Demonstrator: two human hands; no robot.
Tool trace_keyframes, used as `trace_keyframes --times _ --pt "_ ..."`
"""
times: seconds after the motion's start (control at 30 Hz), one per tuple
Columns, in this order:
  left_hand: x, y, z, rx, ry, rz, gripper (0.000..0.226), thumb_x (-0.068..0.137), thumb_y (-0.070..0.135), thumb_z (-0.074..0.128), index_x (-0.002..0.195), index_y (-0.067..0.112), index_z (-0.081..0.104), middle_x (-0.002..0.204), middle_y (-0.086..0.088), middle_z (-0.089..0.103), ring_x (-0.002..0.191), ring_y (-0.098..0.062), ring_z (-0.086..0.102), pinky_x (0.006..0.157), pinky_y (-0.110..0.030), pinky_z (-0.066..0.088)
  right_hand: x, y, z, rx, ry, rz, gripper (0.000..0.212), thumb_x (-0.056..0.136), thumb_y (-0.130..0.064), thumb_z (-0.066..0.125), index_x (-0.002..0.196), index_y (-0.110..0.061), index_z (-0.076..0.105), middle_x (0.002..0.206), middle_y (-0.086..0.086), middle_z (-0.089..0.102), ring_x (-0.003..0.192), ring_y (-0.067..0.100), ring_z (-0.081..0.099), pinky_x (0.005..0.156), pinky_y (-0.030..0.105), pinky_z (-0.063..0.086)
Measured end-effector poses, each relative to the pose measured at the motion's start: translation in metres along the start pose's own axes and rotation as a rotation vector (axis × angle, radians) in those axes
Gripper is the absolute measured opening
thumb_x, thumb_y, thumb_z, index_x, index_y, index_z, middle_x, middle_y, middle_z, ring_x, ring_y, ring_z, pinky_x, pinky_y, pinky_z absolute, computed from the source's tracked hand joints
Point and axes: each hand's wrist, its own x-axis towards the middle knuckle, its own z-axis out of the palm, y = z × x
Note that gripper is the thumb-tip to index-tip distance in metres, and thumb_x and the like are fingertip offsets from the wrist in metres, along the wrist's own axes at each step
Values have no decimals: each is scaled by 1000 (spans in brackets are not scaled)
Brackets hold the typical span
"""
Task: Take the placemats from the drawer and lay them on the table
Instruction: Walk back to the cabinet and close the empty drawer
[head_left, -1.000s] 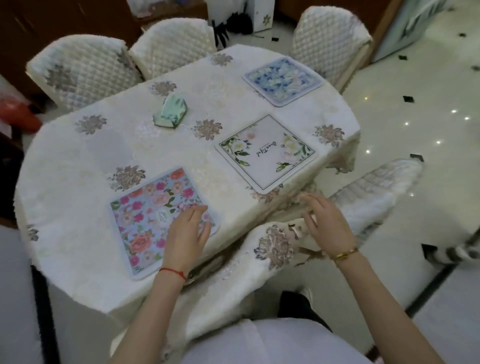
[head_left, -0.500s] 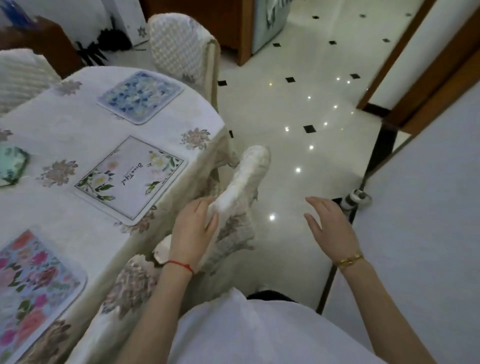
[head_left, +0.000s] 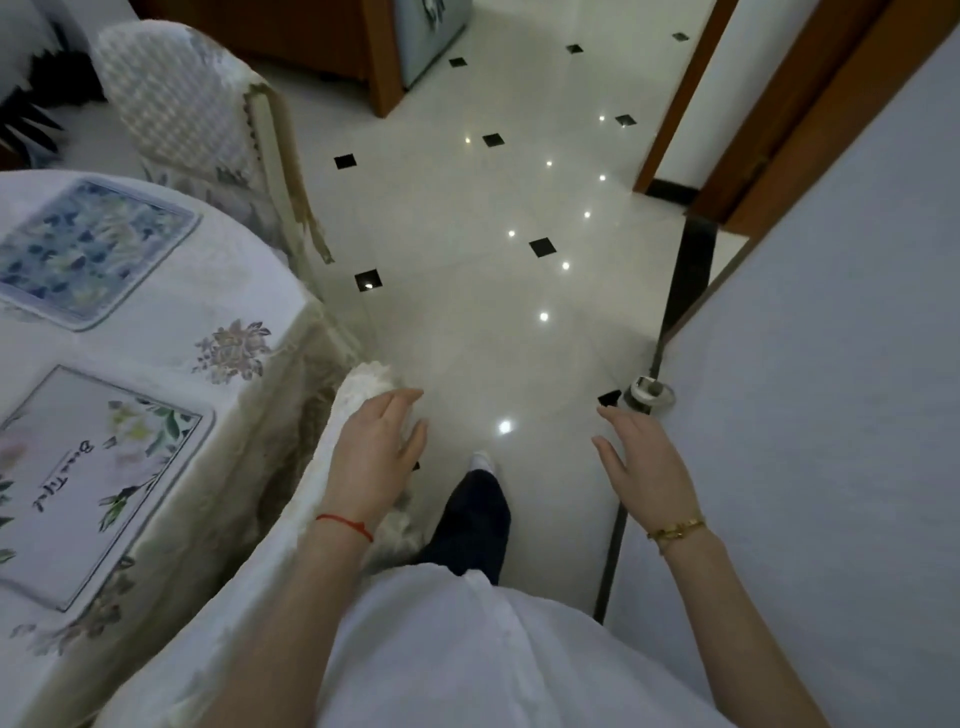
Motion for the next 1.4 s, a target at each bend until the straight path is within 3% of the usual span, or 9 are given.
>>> trace_keyframes --times 0.13,0.37,0.87,1.03,1.17,1.4 --pt "79 4 16 14 20 -21 35 92 22 57 126 13 58 122 -6 63 111 -21 59 94 -26 41 81 24 4 19 -22 10 34 93 -20 57 125 -9 56 118 8 61 108 21 56 95 31 44" --pt "246 2 18 45 41 0 33 91 20 60 123 9 60 115 -10 65 101 -26 63 87 -35 51 271 41 -17 -14 -17 -49 35 94 -20 56 127 -9 55 122 9 60 114 23 52 100 27 37" --pt "521 -50 19 73 143 -215 34 91 21 59 123 9 60 118 -10 65 107 -26 61 92 -32 47 609 53 25 -21 -149 -191 36 93 -21 58 127 -9 56 122 7 61 114 23 54 96 24 35" --pt "621 -70 9 69 229 -315 33 89 18 60 122 11 59 115 -10 65 104 -27 61 89 -30 46 755 30 34 2 -203 -304 34 92 -19 59 125 -9 58 116 7 63 111 23 55 94 28 42" --pt "689 -84 -11 66 324 -452 34 91 19 59 123 9 59 115 -12 65 102 -28 63 88 -37 51 878 -6 40 -35 -243 -479 34 93 -20 58 125 -9 57 120 7 62 115 23 53 96 22 34" --pt "754 -133 -32 60 422 -709 33 91 19 59 122 9 60 112 -11 66 97 -27 63 85 -33 49 1016 -85 95 -14 -374 -647 35 94 -22 56 127 -11 57 122 7 61 117 23 52 97 24 36"
